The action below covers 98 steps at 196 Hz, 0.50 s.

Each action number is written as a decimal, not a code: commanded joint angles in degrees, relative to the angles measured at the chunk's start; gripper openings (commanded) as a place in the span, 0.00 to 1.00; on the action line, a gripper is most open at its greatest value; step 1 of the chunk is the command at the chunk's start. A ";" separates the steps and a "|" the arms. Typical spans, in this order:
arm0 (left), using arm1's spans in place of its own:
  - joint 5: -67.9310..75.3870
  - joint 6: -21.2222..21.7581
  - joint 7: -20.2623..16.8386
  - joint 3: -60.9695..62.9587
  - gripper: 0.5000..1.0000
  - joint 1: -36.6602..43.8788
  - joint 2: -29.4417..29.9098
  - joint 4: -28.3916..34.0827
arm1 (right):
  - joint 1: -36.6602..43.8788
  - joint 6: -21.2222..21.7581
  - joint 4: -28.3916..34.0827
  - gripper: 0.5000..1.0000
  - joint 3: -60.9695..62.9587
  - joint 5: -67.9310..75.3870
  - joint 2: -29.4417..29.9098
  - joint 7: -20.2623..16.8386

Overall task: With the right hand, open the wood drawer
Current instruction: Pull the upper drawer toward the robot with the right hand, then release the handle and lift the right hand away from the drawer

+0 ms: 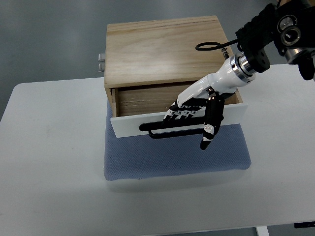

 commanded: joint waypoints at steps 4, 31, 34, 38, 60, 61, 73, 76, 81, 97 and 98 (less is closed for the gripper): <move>0.00 0.01 0.00 -0.03 1.00 0.04 0.00 0.00 | 0.97 0.00 0.18 0.87 1.02 -0.01 -0.33 -0.01; 0.00 -0.08 0.00 0.06 1.00 0.04 0.00 0.00 | 1.24 0.00 0.18 0.87 1.64 -0.01 -1.39 -0.01; 0.00 0.01 0.00 -0.03 1.00 -0.05 0.00 0.00 | 1.32 0.00 0.18 0.87 1.81 -0.01 -1.48 -0.01; 0.00 0.01 0.00 -0.03 1.00 -0.05 0.00 0.00 | 1.41 0.00 0.18 0.87 2.08 -0.01 -1.65 -0.01; 0.00 0.01 0.00 -0.03 1.00 -0.05 0.00 0.00 | 1.68 0.00 0.18 0.87 3.75 0.08 -2.71 -0.01; 0.00 0.01 0.00 -0.03 1.00 -0.05 0.00 0.00 | 1.68 0.00 0.18 0.87 3.75 0.08 -2.71 -0.01; 0.00 0.01 0.00 0.06 1.00 -0.05 0.00 0.00 | 1.68 0.00 0.01 0.87 5.24 0.96 -3.59 -0.01; 0.00 0.01 0.00 0.06 1.00 -0.05 0.00 0.00 | 1.68 0.00 0.01 0.87 5.51 1.23 -3.76 -0.01; 0.00 0.01 0.00 -0.03 1.00 0.04 0.00 0.00 | 1.68 0.00 -0.17 0.87 6.56 2.28 -4.20 -0.10; 0.00 0.01 0.00 -0.03 1.00 -0.05 0.00 0.00 | 1.68 0.00 -0.52 0.87 7.79 4.39 -4.91 -0.10; 0.00 0.01 0.00 0.05 1.00 -0.05 0.00 0.00 | 1.59 0.00 -0.69 0.87 7.97 4.56 -4.99 -0.10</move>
